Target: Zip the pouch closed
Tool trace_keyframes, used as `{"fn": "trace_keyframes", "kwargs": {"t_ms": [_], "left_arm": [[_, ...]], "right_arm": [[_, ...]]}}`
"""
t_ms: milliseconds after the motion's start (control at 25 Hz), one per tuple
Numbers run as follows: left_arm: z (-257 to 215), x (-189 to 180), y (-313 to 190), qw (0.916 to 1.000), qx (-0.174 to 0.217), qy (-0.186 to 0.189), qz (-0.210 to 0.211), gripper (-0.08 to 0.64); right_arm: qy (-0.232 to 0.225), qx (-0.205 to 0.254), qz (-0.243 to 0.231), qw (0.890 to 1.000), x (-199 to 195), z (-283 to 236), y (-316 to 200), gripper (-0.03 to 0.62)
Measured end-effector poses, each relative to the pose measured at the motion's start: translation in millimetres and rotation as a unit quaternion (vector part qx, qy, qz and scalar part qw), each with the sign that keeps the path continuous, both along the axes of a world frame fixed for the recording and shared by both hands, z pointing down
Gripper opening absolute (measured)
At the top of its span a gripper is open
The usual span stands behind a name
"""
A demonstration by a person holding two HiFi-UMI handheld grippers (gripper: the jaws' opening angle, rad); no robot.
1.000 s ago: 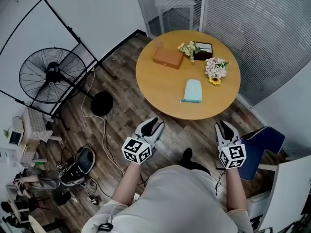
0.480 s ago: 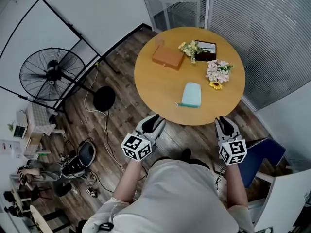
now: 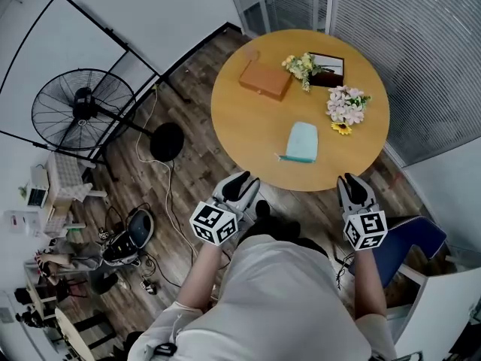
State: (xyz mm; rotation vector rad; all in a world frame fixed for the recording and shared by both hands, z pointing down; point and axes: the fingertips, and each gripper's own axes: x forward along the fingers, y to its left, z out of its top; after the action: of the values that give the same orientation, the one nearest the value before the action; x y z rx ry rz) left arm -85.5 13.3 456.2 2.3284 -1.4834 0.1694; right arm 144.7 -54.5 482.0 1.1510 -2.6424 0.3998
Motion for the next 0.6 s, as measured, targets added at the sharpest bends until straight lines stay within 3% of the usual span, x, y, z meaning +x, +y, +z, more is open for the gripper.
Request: {"fn": "trace_keyframes", "kwargs": {"t_ms": [320,600], "left_arm": [[8.7,-25.8,-41.8,0.9993,-0.008,-0.01,0.034,0.133],[31.2,-50.7,-96.6,0.9944,-0.031,-0.016,0.1,0.133]], "right_arm": [[0.016,-0.014,0.025,0.999,-17.2,11.8,-29.5,0.077],[0.043,-0.033,0.048,0.997,-48.8,24.5,-67.6,0.077]]}}
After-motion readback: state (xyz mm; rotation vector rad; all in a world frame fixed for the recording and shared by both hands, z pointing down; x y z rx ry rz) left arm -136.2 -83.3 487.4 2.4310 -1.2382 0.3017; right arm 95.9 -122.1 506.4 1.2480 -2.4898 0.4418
